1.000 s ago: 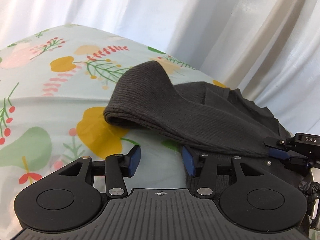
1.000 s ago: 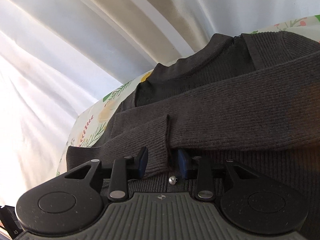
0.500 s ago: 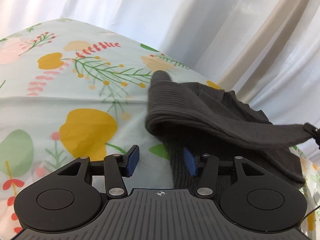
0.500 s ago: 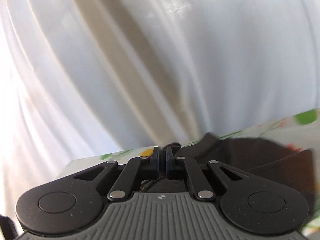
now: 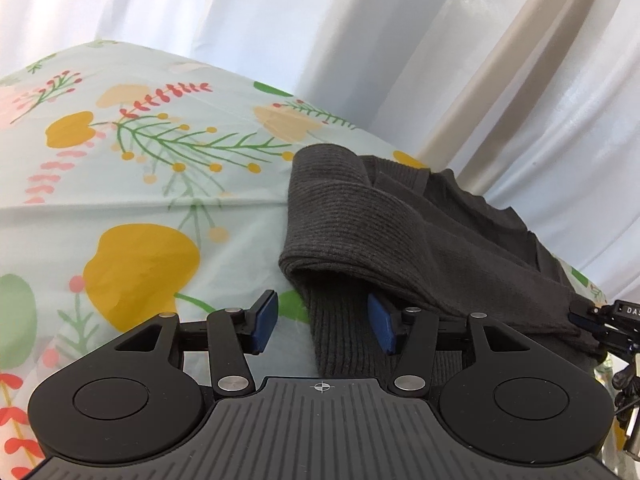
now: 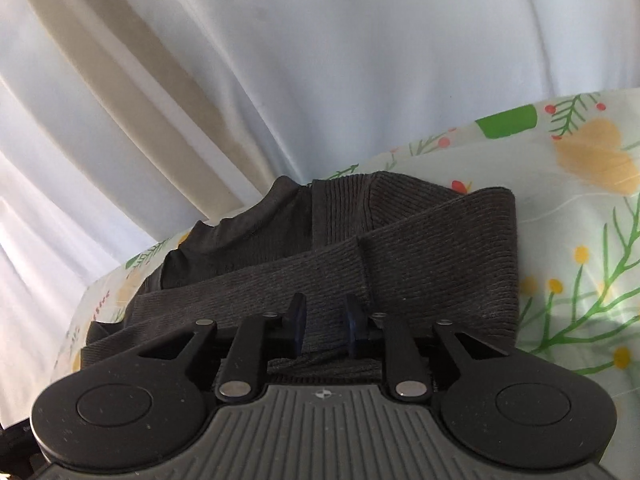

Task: Fold small clothes

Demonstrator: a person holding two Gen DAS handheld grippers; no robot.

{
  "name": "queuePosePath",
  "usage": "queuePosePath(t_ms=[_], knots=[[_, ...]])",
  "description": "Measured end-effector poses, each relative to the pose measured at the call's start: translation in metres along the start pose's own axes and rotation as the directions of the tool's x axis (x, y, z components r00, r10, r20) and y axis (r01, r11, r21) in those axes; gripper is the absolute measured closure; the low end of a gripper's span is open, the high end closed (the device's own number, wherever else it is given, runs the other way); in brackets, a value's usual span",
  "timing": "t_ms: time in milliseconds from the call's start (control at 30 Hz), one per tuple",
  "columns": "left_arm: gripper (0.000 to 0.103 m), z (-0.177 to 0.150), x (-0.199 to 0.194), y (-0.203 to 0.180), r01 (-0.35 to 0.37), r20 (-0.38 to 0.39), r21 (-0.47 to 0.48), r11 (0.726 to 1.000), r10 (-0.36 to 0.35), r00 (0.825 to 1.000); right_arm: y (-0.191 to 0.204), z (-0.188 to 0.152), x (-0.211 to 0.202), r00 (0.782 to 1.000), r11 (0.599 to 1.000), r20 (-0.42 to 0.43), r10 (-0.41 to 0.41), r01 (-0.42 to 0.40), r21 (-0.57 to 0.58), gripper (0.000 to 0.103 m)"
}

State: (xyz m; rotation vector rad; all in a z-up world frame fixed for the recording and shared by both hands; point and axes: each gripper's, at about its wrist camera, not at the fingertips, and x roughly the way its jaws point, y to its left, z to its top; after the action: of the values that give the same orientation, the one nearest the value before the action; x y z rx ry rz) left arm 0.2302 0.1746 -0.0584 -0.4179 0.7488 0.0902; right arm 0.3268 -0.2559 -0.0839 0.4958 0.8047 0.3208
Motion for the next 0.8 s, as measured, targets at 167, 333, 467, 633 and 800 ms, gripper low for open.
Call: queuePosePath(t_ms=[167, 333, 467, 633, 800], knots=[[0.048, 0.000, 0.004, -0.002, -0.003, -0.006, 0.007, 1.000, 0.003, 1.000, 0.012, 0.006, 0.012, 0.999, 1.000, -0.032, 0.020, -0.020, 0.002, 0.103], [0.048, 0.003, 0.010, -0.009, 0.000, -0.011, 0.024, 1.000, 0.001, 1.000, 0.063, 0.031, -0.001, 0.987, 0.987, 0.039, 0.159, -0.158, -0.032, 0.103], [0.048, 0.002, 0.013, -0.013, -0.004, -0.012, 0.035, 0.999, 0.004, 1.000, 0.095, 0.067, -0.059, 0.906, 0.940, 0.252, 0.340, -0.328, -0.089, 0.103], [0.048, 0.000, 0.012, -0.011, -0.001, -0.005, 0.031, 1.000, 0.001, 1.000, 0.054, 0.046, -0.034, 0.989, 0.990, 0.048, 0.139, -0.139, -0.017, 0.051], [0.048, 0.003, 0.012, -0.008, -0.005, -0.008, 0.026, 1.000, 0.005, 1.000, -0.001, 0.015, -0.013, 0.999, 0.995, -0.052, -0.004, 0.009, 0.097, 0.055]])
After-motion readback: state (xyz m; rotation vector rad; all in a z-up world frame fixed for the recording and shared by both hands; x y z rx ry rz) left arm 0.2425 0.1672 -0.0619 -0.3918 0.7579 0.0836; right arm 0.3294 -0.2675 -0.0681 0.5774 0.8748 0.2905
